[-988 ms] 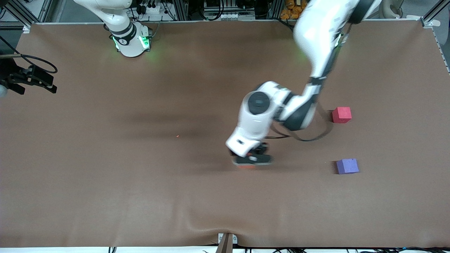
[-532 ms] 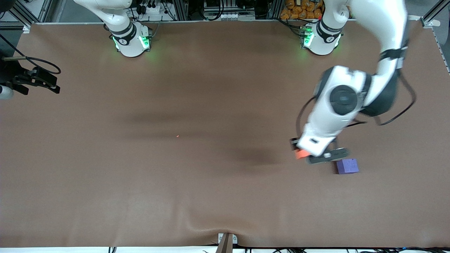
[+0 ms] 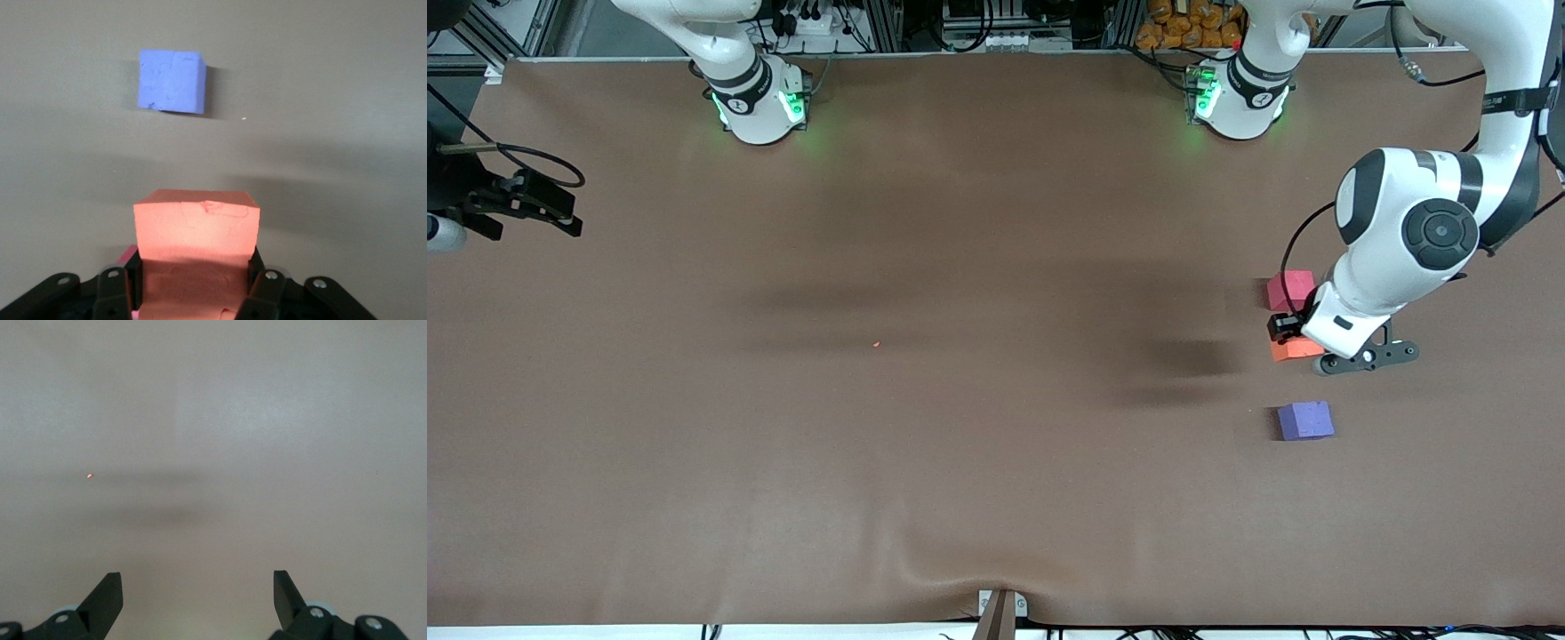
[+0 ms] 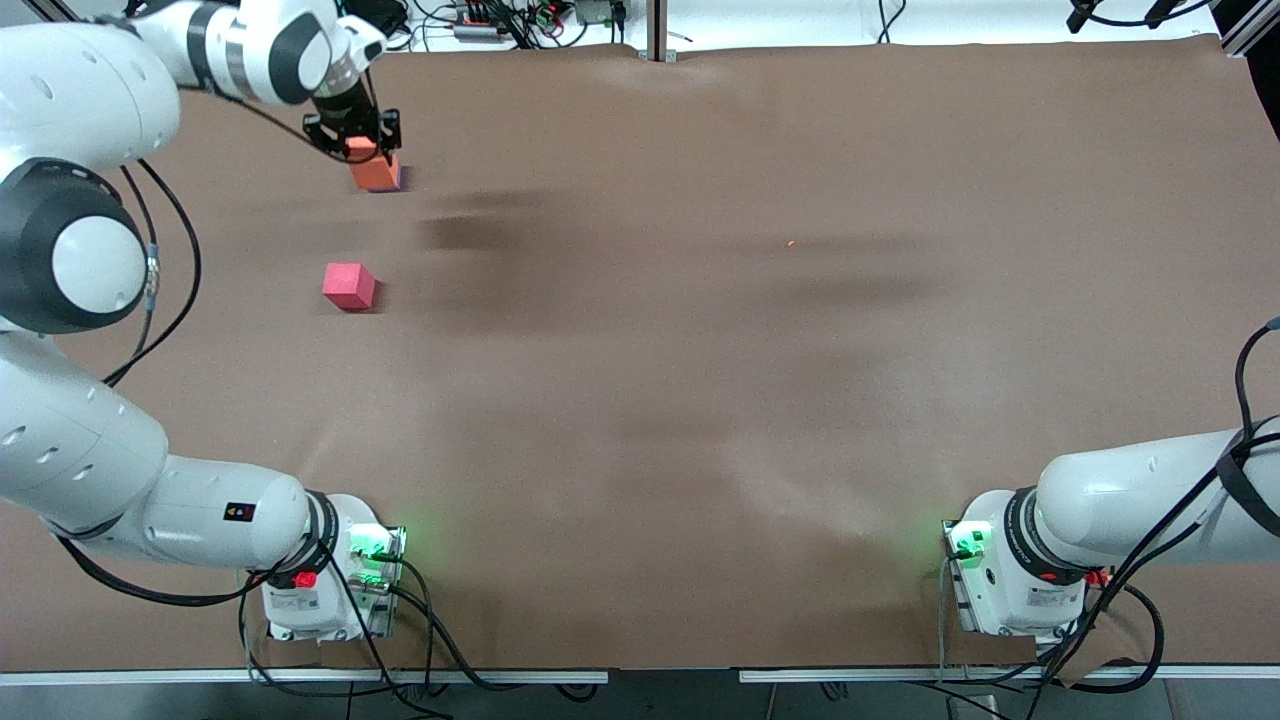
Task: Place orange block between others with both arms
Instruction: 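Carry the orange cube with the left gripper toward the pink cube, then lower the orange cube between the pink and purple cubes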
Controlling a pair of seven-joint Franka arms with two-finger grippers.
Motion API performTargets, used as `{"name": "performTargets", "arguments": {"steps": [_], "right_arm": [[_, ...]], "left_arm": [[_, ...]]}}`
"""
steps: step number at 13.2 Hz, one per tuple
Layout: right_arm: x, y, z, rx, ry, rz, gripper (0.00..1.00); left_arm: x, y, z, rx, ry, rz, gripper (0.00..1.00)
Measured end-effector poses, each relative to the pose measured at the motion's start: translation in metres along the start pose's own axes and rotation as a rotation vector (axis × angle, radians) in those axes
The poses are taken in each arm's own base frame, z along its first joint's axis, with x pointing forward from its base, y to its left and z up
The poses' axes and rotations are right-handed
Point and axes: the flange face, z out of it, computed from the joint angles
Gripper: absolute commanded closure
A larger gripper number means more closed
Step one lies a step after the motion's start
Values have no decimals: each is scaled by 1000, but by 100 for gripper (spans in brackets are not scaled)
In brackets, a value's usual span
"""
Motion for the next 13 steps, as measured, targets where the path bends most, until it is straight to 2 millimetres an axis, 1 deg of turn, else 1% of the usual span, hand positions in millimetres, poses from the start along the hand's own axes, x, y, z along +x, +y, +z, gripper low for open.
{"name": "performTargets", "arguments": {"steps": [2,3,5,6,7,11,13], "right_arm": [[0,1,1,0,-1,2,0],[0,2,1,0,0,3,0],[1,2,0,0,3,4,0],[1,1,0,0,4,3,0],[1,1,1,0,5,2,0],[1,4,2,0,6,8,0],[1,4,1,0,6,8,0]], "left_arm": [[-9,-29,31,-15,34,38,100],[-13,-44,43,-18,44,57,100],[-16,-71,59,-21,57,77,100],[-17,-77,66,-24,69,78,100],[-18,-78,74,-27,78,80,100],[-18,-71,103,-38,94,116,100],[-17,-74,115,-42,108,121,100]]}}
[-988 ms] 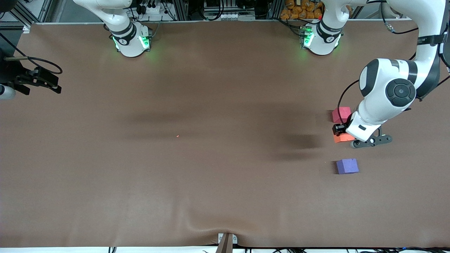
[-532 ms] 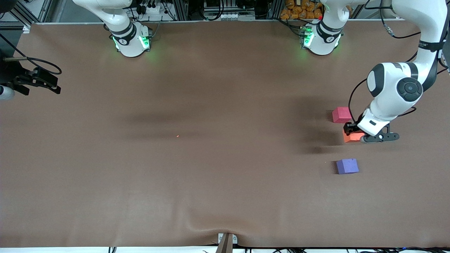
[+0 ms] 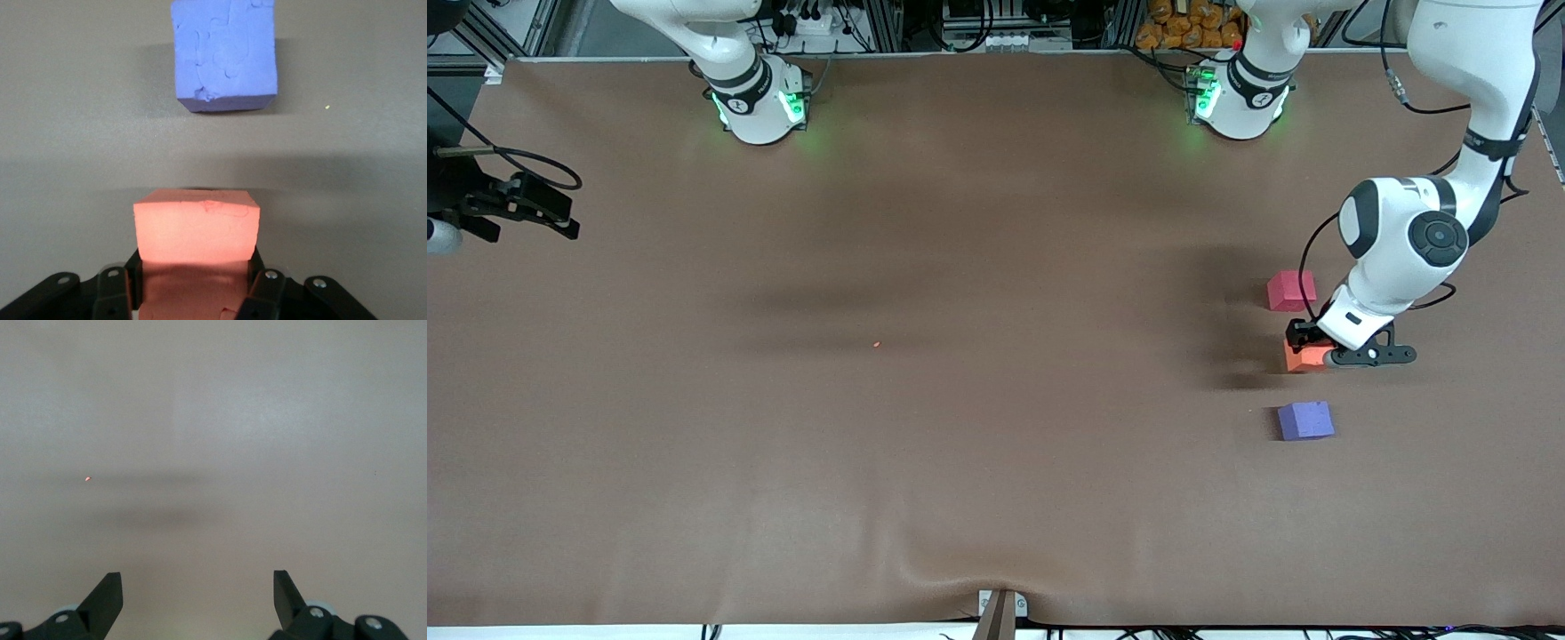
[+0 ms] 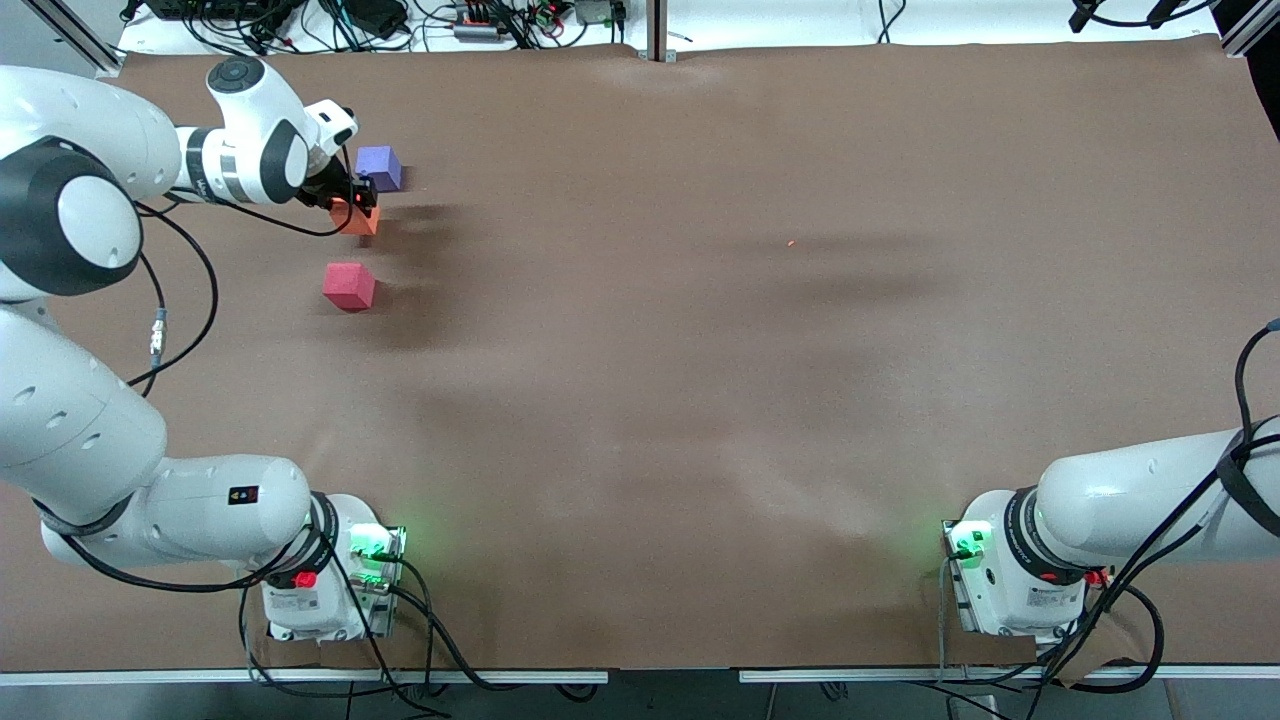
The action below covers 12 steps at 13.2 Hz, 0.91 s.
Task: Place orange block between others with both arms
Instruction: 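Lower the orange cube between the pink and purple cubes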
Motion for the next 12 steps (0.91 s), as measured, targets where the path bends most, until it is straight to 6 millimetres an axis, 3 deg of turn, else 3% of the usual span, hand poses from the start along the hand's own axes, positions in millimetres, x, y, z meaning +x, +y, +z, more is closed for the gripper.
{"name": "performTargets", "arguments": {"steps": [3,10,11,12], "right_arm": [[0,0,0,0,1,0,0],[2,-1,5,0,-3,-2,0],[2,-1,5,0,-4,-3,0],[2,-2,5,0,-5,-3,0]], "left_arm": [[-1,-3,12,-4,8,9,100],[-2,14,22,-21,17,35,100],[-2,15,24,-22,15,35,93],[-3,15,27,-22,12,35,53]]}}
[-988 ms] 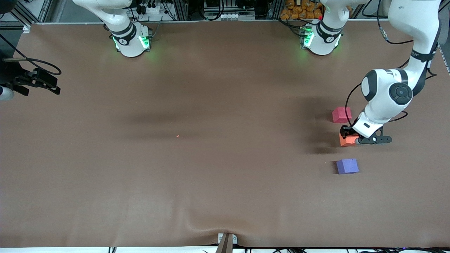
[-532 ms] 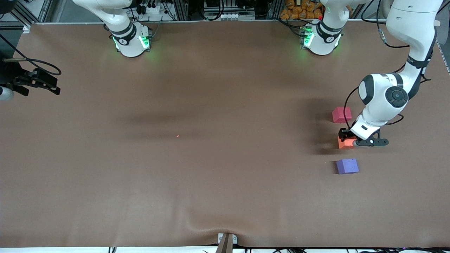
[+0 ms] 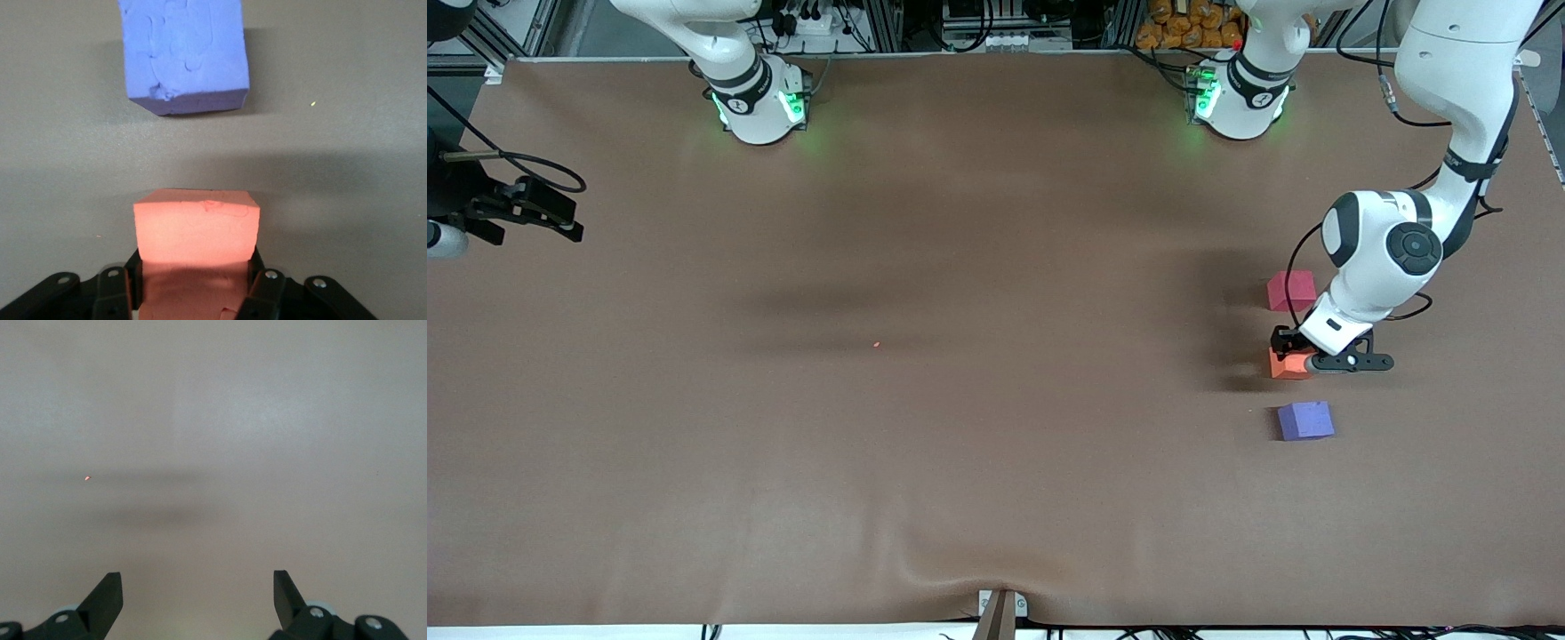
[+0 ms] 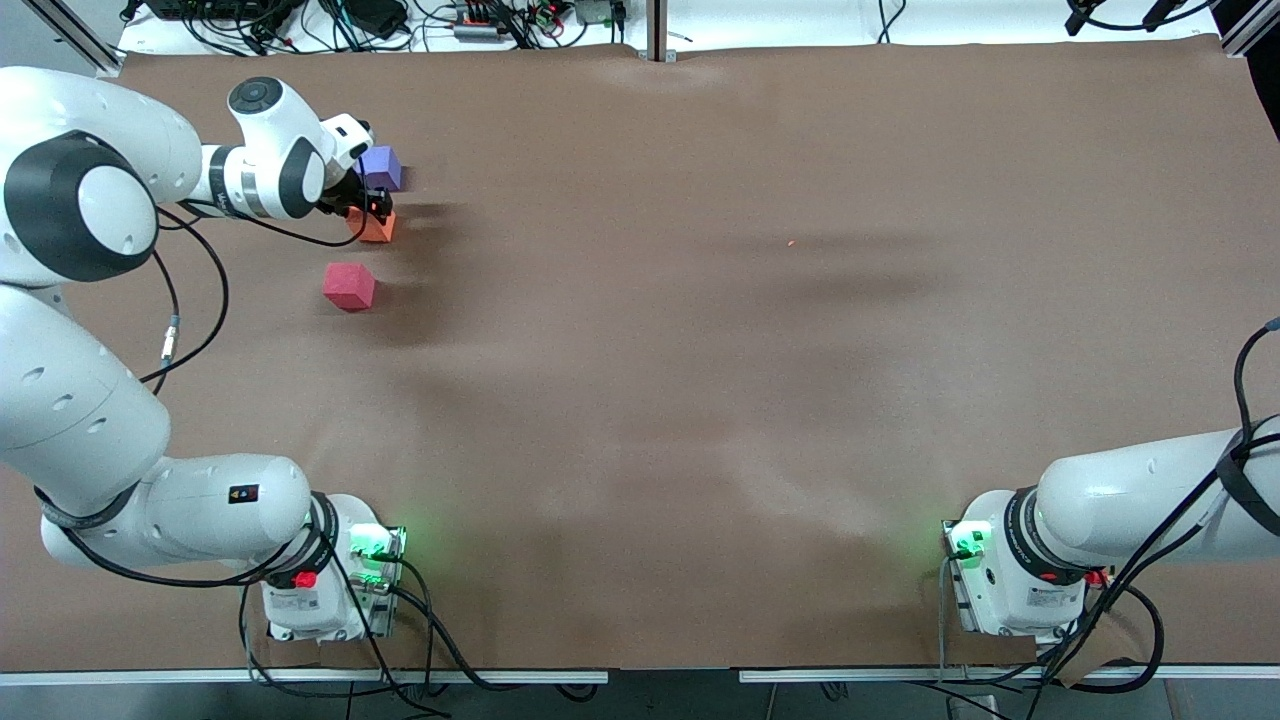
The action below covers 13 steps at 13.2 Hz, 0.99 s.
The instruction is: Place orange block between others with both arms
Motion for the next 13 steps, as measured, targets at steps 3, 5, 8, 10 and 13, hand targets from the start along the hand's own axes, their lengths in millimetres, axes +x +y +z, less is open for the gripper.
{"name": "performTargets", "arguments": {"steps": [3,5,8,10,13], "right_arm": [[0,0,0,0,0,-1,0],[0,-1,0,0,-1,-1,0],[1,-1,1,0,-2,-3,0],[1,-2,2,0,-4,-3,0],[1,-2,3,0,-6,-3,0]], "left_arm": [[1,0,0,0,4,1,0],[6,0,-4,0,22,1,0],[23,8,-29,-2,36,-2,0],[41,19,-72,9,-32,-9,0],[68,24,-158,16,-100,-36,0]]}}
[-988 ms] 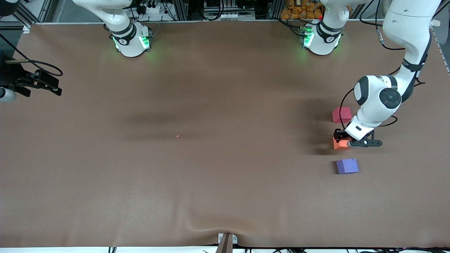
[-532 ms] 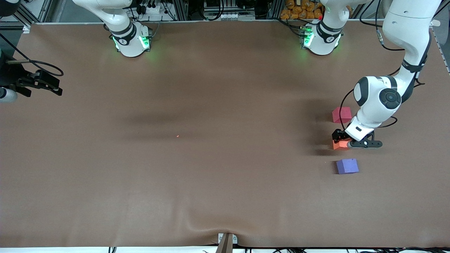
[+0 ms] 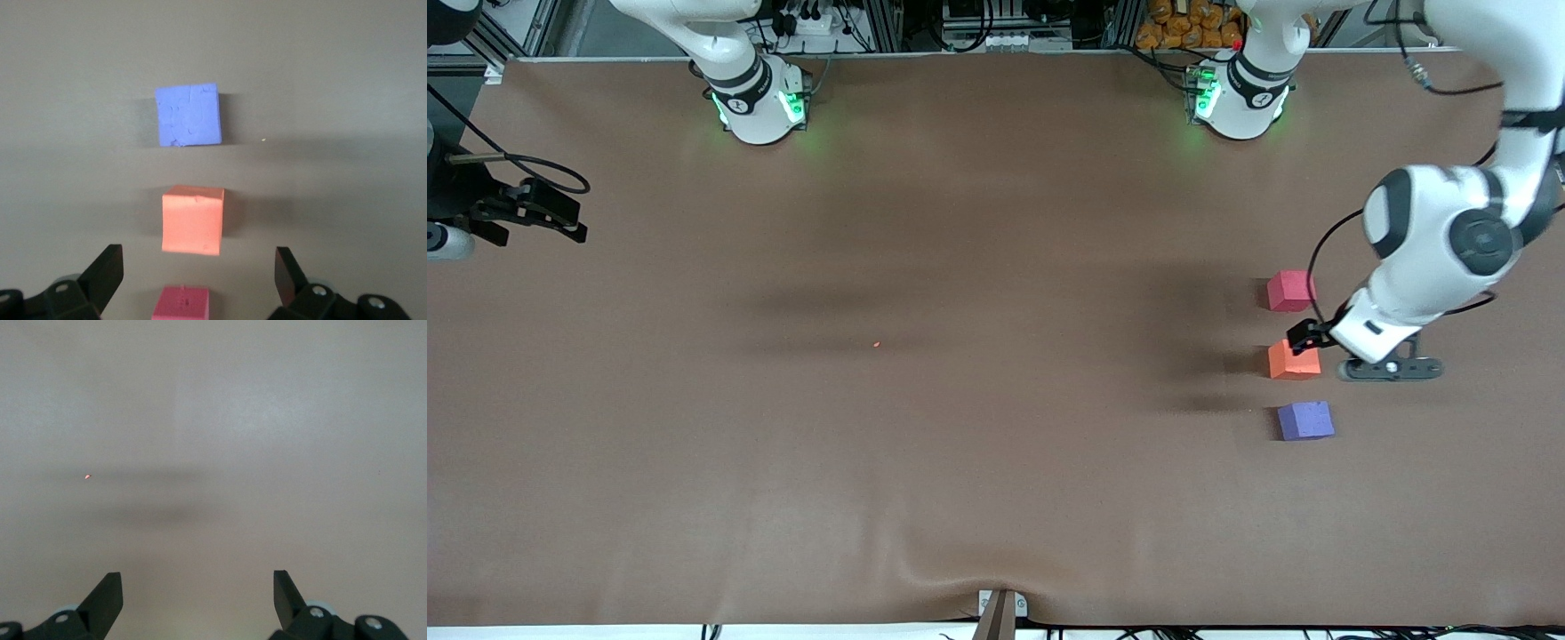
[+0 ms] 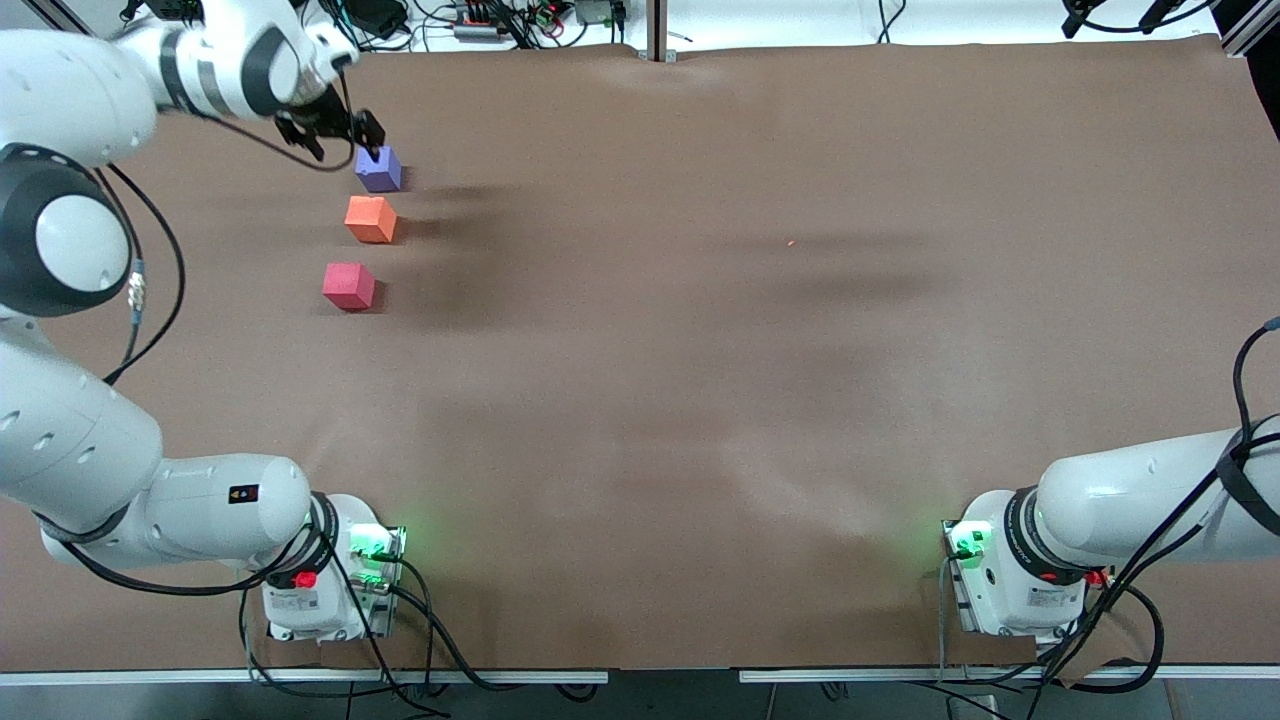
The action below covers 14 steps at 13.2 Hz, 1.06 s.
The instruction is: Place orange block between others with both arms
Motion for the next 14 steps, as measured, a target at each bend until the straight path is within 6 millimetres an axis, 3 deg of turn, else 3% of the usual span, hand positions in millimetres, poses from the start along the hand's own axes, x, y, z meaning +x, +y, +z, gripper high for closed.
{"name": "performTargets", "arguments": {"steps": [5,8,11,14], "right_arm": [[0,0,1,0,-1,0,0],[0,0,1,0,-2,0,0],[0,0,1,0,-2,0,0],[0,0,1,0,-3,-1,0]], "left_arm": [[17,-2,-97,-9,-80,-37,0],[17,-6,-165,-6,-69,-46,0],[-3,-8,-234,1,-19,-51,0],[-35,-7,-274,-12,-25,-58,0]]}}
